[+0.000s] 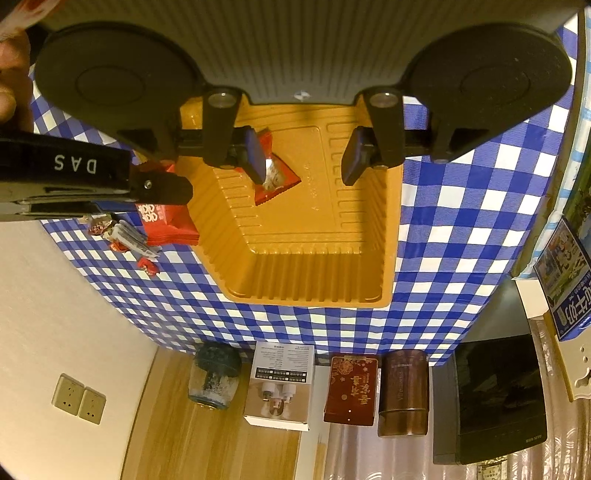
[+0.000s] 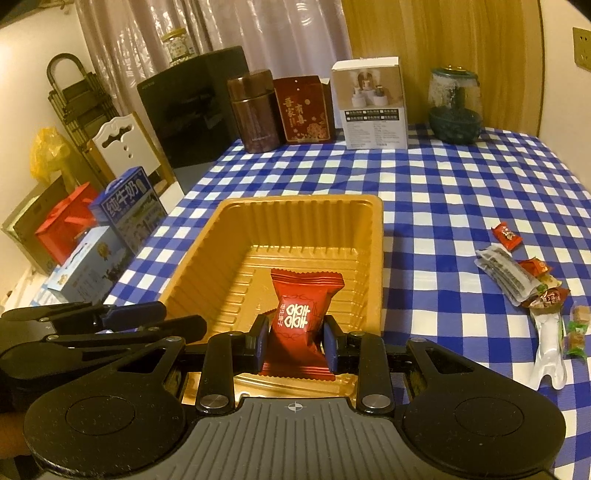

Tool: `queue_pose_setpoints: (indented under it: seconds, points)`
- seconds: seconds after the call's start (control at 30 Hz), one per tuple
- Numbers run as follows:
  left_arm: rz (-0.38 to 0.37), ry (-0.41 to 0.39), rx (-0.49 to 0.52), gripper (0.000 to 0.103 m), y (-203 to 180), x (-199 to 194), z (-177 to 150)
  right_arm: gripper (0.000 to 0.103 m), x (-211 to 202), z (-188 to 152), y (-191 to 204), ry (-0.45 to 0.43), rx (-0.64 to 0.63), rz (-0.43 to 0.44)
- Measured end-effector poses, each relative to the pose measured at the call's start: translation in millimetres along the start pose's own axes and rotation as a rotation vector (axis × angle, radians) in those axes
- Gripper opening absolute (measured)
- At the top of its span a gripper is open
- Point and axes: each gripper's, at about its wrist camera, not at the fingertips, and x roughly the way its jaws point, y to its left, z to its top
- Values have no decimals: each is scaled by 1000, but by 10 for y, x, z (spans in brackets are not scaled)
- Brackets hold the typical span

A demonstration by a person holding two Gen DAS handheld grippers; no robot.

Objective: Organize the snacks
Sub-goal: 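Open the right tool to drop its red packet into the tray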

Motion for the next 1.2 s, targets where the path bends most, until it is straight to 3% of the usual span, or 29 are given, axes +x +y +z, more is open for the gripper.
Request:
queue_pose_setpoints:
  seconds: [0.1, 0.13, 0.17, 0.2, 0.93, 1.2]
  points:
    - [4, 1, -3, 42, 12, -2, 0, 35, -1, 25, -24, -20, 28, 46]
    - [6, -1, -5, 42, 19, -7, 0, 40, -10, 28, -43, -26, 44, 49]
    - [7, -1, -6, 43, 24, -12, -3, 54, -26, 30, -58, -36, 55, 42]
    - [8, -2, -8, 43, 33, -20, -4, 60, -46, 32, -68, -47, 62, 36]
    - [-6, -14, 0, 49, -220, -287, -33, 60, -636, -189, -280, -81, 126, -82]
    - [-29, -27, 14, 60, -436, -468, -44, 60, -988, -307, -342, -115, 159, -124]
